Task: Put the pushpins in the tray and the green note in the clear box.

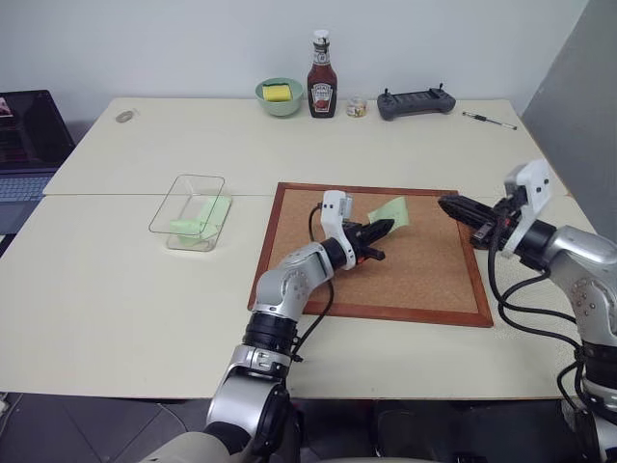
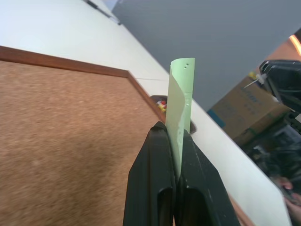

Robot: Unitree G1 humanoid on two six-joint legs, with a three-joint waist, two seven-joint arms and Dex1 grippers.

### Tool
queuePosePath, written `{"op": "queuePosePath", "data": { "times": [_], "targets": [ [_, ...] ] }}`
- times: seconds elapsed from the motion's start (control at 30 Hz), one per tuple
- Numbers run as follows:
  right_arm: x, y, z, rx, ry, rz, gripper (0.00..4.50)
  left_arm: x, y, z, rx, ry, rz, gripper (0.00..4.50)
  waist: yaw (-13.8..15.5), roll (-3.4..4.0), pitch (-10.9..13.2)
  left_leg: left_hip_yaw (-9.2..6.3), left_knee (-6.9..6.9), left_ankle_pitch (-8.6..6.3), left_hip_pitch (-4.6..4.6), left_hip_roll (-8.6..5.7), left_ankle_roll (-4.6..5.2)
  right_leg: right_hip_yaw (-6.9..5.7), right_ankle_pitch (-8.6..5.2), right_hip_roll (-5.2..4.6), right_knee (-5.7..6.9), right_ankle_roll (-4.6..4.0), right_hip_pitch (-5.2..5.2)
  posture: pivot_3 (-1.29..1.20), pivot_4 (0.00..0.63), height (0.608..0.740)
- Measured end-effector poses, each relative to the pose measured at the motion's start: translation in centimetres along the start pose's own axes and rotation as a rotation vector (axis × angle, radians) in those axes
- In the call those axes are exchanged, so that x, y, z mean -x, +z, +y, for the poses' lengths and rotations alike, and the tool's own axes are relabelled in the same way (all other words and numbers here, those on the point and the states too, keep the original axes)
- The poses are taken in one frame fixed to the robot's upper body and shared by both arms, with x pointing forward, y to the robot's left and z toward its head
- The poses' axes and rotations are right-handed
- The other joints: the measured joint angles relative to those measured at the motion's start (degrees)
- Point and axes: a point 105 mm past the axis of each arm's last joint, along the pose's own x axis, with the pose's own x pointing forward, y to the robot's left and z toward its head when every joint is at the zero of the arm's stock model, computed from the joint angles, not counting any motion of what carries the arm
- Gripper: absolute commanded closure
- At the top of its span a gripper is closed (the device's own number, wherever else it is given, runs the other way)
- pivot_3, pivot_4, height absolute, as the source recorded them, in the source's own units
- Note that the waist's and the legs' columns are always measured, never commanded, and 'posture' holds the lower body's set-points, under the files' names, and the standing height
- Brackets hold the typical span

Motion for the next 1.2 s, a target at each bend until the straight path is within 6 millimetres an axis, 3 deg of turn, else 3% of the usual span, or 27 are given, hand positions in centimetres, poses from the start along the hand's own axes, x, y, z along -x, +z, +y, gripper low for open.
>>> {"op": "queuePosePath", "data": {
  "times": [0.13,0.37,0.53,0.93,1.2],
  "targets": [
    [1.3,-2.7,-3.3,0.109,-0.169,0.11,4.5,0.9,0.1,1.3,-0.023,0.052,-0.005,4.49,0.0,0.0,0.0,0.01,0.0,0.01,0.01,0.01,-0.01,0.02,0.0,0.0,0.02,0.0,-0.02,0.0,0.15,0.74],
    [1.7,-6.8,-5.6,0.218,-0.293,0.266,4.5,1.0,0.4,1.4,-0.038,0.058,-0.014,4.49,0.0,0.0,0.0,0.03,0.04,0.04,-0.01,0.01,-0.06,0.02,0.0,0.0,0.03,0.0,-0.01,0.0,0.15,0.74],
    [1.6,-7.8,-7.4,0.289,-0.373,0.322,4.5,0.9,0.4,1.4,-0.042,0.066,-0.018,4.49,-0.1,0.0,0.0,0.04,0.05,0.06,0.0,0.01,-0.11,0.04,0.0,0.0,0.04,0.0,-0.01,0.0,0.15,0.74],
    [1.6,-8.9,-8.2,0.284,-0.421,0.352,1.97,1.0,0.6,1.4,-0.048,0.07,-0.026,4.5,0.0,0.0,0.0,0.05,0.07,0.09,-0.02,0.0,-0.15,0.04,0.0,0.0,0.03,0.0,0.0,0.0,0.15,0.74],
    [1.9,-7.6,-8.7,0.253,-0.447,0.291,0.29,1.0,0.7,1.5,-0.054,0.075,-0.029,4.5,-0.1,0.0,0.0,0.05,0.07,0.08,-0.02,0.01,-0.15,0.04,0.0,0.0,0.04,0.0,0.0,0.0,0.15,0.74]
  ]
}}
